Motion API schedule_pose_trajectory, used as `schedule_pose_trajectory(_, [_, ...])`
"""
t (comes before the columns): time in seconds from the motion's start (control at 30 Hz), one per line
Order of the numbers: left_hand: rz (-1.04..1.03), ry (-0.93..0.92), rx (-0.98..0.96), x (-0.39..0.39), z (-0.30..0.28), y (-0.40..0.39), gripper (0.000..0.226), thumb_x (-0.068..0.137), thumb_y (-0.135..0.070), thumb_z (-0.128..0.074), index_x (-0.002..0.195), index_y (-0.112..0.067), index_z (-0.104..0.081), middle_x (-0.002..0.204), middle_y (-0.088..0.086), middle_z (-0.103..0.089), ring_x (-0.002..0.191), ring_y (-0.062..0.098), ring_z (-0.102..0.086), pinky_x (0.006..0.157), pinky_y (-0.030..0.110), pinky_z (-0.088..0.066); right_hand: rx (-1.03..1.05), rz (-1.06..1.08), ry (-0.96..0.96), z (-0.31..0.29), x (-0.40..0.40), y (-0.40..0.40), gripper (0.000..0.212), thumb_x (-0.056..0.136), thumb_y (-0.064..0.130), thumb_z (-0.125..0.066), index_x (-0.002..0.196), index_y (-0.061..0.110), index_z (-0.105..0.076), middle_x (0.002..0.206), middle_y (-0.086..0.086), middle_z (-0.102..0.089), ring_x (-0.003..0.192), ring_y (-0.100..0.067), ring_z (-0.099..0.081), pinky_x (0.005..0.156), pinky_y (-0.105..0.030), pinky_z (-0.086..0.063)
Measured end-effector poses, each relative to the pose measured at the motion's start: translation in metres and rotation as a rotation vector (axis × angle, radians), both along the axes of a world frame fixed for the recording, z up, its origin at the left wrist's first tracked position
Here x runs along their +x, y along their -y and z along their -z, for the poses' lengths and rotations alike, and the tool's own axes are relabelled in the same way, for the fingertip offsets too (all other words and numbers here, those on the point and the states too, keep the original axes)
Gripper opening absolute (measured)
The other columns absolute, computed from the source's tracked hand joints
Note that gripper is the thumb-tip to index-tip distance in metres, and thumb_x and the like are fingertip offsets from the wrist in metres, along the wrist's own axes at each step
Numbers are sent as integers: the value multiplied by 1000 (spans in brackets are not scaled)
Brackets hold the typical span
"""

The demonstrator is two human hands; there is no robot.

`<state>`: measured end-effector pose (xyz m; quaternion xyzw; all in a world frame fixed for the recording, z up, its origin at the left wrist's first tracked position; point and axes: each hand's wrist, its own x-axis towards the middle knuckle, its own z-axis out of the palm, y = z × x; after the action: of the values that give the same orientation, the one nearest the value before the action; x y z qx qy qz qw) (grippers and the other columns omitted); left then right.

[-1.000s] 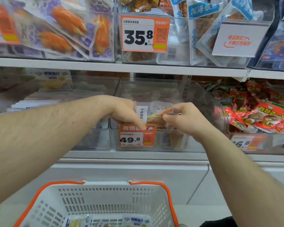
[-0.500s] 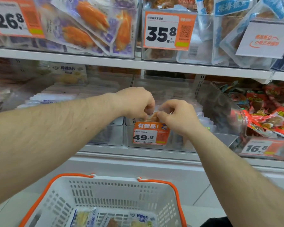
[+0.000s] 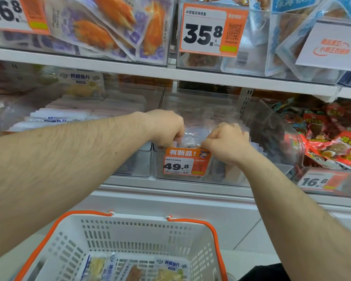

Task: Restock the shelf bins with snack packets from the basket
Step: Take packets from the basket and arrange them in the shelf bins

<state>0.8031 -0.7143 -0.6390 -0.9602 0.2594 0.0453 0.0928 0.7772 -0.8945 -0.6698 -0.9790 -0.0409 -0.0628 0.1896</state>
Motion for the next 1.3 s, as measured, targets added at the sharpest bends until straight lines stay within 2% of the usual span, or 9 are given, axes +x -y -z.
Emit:
schedule_pose_trajectory(0.17, [55, 62, 49, -3, -2, 1, 34, 90, -23, -64, 63, -31, -46, 68, -14, -50, 62, 7, -47, 64, 30, -42, 56, -8, 1, 3, 1, -3, 19, 87, 30, -63, 74, 23, -76, 110, 7, -63, 122, -22, -34, 85, -32, -14])
schedule_pose_trajectory(0.27, [115, 131, 102, -5, -3, 4, 26, 92, -32, -63, 71, -32, -48, 68, -17, -45, 71, 9, -49, 78, 32, -46, 53, 41, -49, 7, 7, -1, 21, 86, 27, -62, 92, 14, -78, 117, 4, -63, 118, -20, -33, 84, -32, -14])
schedule_pose_trajectory(0.47, [62, 87, 243, -4, 8, -1, 14, 93, -21, -58, 81, -24, -64, 71, -10, -56, 76, 19, -58, 87, 41, -52, -56, 32, -138, 14, 14, -8, 24, 88, 34, -58, 103, 22, -72, 141, 7, -48, 133, -22, -26, 96, -39, -20])
schedule_pose_trajectory(0.63, [67, 118, 260, -7, 9, 1, 16, 94, -17, -57, 84, -27, -65, 75, -10, -57, 75, 17, -55, 90, 39, -48, -47, 35, -165, 15, 15, -8, 24, 88, 35, -57, 99, 22, -74, 142, 6, -47, 133, -23, -25, 93, -39, -19])
schedule_pose_trajectory(0.87, [37, 259, 120, -23, 5, -15, 4, 96, -36, -56, 97, -35, -60, 94, -15, -64, 87, 11, -53, 99, 37, -34, 6, 35, 30, 10, -2, -13, 20, 84, 32, -62, 85, 23, -79, 130, 7, -57, 130, -24, -30, 91, -38, -20])
schedule_pose_trajectory(0.97, [5, 323, 5, -41, 1, -23, 23, 95, -38, -56, 117, -35, -62, 111, -14, -65, 109, 13, -54, 101, 39, -33, -25, 33, 275, 5, -17, -22, 15, 82, 30, -64, 85, 26, -78, 136, 6, -54, 132, -24, -30, 102, -38, -21])
schedule_pose_trajectory(1.03, [-4, 378, -87, -59, -1, -29, 29, 94, -39, -58, 122, -35, -61, 120, -13, -63, 117, 15, -50, 99, 38, -32, 2, -8, 464, 8, -28, -36, 15, 82, 29, -65, 85, 23, -78, 129, 1, -59, 128, -27, -37, 100, -41, -25])
schedule_pose_trajectory(1.13, [-48, 360, -214, -89, 2, -48, 26, 92, -37, -58, 117, -35, -62, 117, -13, -63, 114, 15, -51, 88, 33, -29, 139, -208, 709, 14, -46, -63, 25, 75, 28, -53, 69, 16, -75, 90, -2, -68, 93, -33, -57, 77, -40, -40])
schedule_pose_trajectory(1.3, [-199, 72, -237, -141, 50, -88, 20, 85, -38, -63, 105, -34, -66, 107, -14, -68, 107, 15, -60, 90, 32, -40, 285, -442, 331, 55, -78, -109, 23, 70, 25, -52, 67, 14, -72, 72, -3, -65, 71, -23, -60, 68, -28, -45])
